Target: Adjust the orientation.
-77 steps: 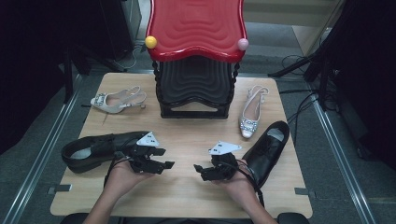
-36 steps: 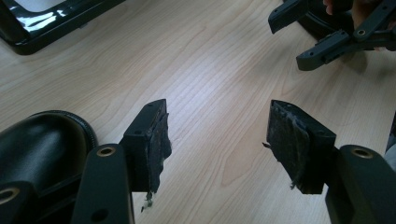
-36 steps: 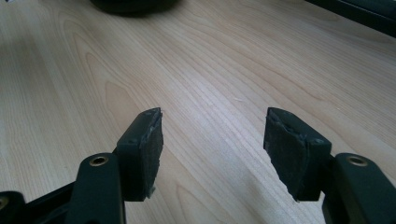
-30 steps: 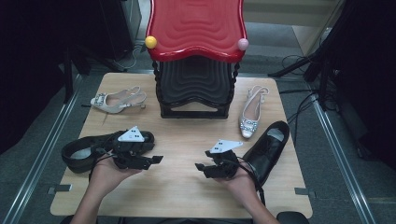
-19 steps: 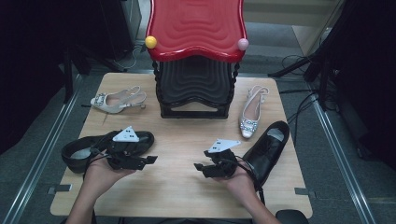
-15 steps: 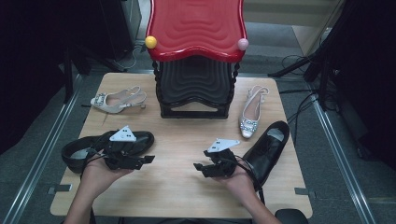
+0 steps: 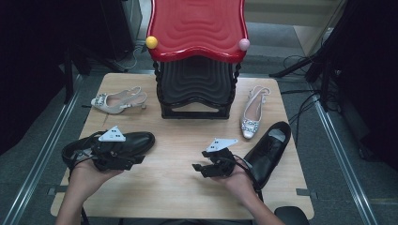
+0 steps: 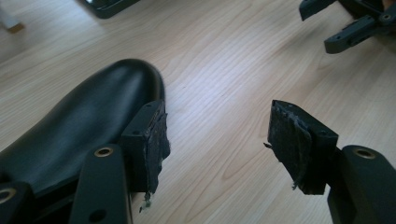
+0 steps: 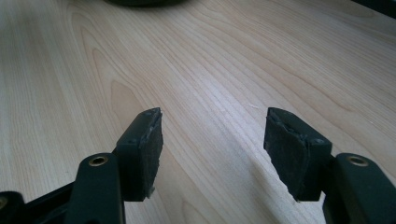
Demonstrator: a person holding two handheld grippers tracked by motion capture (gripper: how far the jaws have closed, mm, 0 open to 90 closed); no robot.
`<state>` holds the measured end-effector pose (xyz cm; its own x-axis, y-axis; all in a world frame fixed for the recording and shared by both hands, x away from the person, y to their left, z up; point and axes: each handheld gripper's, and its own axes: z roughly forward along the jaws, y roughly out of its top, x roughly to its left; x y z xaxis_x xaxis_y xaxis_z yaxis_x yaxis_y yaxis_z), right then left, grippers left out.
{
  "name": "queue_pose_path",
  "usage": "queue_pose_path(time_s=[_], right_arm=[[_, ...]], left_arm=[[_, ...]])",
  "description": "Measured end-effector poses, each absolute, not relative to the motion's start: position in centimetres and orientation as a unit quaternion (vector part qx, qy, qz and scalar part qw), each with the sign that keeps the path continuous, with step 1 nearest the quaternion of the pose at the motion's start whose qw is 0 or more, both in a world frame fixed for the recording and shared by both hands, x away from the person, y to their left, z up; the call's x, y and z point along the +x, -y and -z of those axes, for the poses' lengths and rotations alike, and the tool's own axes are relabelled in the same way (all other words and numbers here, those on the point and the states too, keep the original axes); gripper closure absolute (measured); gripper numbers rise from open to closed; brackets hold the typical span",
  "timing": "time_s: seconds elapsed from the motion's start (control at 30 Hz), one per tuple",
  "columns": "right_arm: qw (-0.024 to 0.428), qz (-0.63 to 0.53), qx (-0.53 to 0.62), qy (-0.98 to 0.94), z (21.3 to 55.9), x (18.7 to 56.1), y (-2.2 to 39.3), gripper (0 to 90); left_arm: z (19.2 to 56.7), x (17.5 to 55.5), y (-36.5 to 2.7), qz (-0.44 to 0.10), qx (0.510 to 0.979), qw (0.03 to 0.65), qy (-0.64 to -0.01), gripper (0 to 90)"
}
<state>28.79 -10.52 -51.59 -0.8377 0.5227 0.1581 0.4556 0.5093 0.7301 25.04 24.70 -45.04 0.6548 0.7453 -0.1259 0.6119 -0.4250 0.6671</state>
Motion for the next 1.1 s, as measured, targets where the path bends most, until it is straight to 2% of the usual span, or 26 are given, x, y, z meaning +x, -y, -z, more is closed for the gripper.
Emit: queue_pose_path(time_s=[0.77,1.1], right_arm=[[0.031,-0.394,0.267,-0.879,51.9,29.3,9.2,38.5],[0.036,-0.390,0.266,-0.881,51.9,29.3,9.1,38.6]], left_arm=[[44.7,24.0,-30.1,-0.136,0.802,0.327,-0.481,38.0],[43.8,23.0,-32.9,-0.150,0.776,0.344,-0.507,38.7]])
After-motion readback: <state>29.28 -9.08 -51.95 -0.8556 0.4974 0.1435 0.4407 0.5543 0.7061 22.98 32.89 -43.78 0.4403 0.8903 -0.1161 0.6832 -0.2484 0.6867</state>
